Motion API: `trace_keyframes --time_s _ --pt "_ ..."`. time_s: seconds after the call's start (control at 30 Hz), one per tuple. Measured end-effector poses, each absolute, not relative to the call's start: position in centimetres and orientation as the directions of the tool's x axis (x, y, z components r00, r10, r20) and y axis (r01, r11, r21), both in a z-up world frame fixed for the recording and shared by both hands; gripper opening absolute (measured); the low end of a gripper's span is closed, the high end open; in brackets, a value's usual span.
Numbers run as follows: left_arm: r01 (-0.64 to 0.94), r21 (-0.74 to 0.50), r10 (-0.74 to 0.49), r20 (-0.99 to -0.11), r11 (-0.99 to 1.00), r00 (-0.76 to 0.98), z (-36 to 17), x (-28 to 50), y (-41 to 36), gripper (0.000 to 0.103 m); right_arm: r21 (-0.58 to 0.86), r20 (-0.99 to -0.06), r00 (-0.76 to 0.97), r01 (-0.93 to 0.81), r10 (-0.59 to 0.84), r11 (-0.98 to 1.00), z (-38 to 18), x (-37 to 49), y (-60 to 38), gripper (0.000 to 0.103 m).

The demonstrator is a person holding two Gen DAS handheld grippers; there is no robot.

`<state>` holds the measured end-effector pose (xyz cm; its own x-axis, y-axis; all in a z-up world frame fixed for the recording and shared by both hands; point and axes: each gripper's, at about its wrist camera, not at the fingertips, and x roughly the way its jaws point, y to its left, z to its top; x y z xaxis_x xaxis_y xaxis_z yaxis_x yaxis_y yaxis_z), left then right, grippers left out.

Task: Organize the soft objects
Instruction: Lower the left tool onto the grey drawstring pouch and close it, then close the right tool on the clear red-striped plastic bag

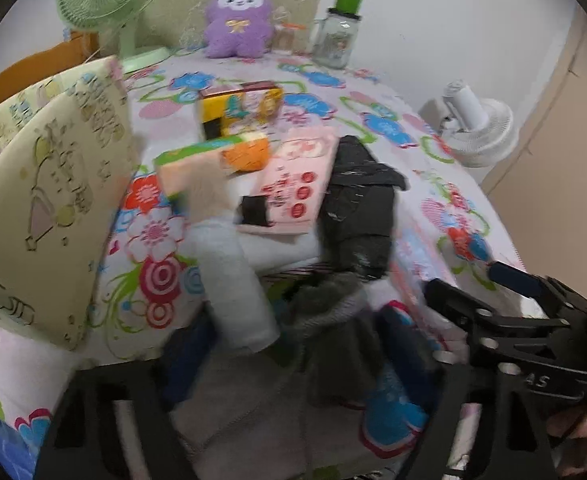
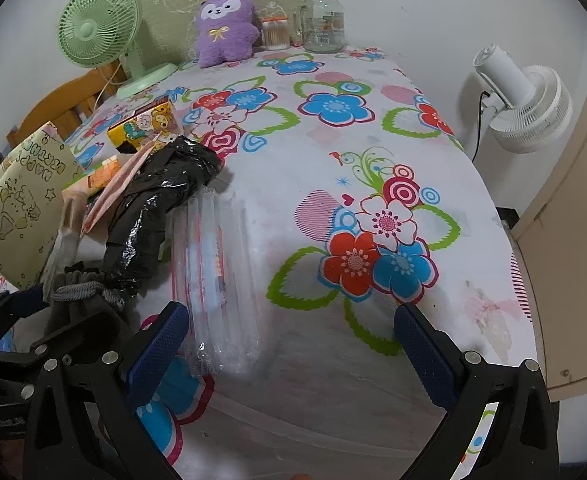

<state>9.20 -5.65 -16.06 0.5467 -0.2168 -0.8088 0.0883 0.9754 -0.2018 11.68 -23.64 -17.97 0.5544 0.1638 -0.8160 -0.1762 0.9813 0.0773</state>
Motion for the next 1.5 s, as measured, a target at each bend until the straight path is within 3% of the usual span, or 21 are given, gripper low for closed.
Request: trace_keyframes --time_s 0.07,0.27,1.0,1.17,1.33,1.5 --pt "0.104 -0.204 -0.228 -0.808 0.973 0.543 -16.0 9.1 -5.9 0.06 0.073 -0.816 0.555 -0.182 0.164 0.981 -18.0 11.7 -23.5 0.103" --pt "0.124 -0.209 -0.243 -0.806 0.97 0.54 -15.6 8.6 -6.2 0.045 0.086 -0.814 0.549 -0.208 0.189 0.974 -17.9 11.7 -22.9 0.103" --pt "0.111 -0.188 -0.218 -0.807 0.976 0.548 -15.4 8.0 -5.6 0.04 0.054 -0.821 0.542 -0.239 0.18 0.969 -18.2 11.9 -21.1 0.102" --pt "0.112 -0.186 -0.217 -0.808 0.976 0.548 -15.3 8.0 -5.6 0.04 -0.001 -0.818 0.561 -0.218 0.124 0.976 -18.0 11.9 -21.2 0.081" --pt "0.114 -0.183 -0.215 -0.809 0.977 0.547 -15.2 7.8 -5.7 0.04 -0.014 -0.815 0.569 -0.207 0.109 0.978 -17.7 11.7 -21.6 0.053" --pt "0.114 -0.176 -0.21 -0.806 0.978 0.553 -14.9 7.7 -5.6 0.04 -0.004 -0.817 0.565 -0.203 0.114 0.979 -17.6 11.6 -21.8 0.043"
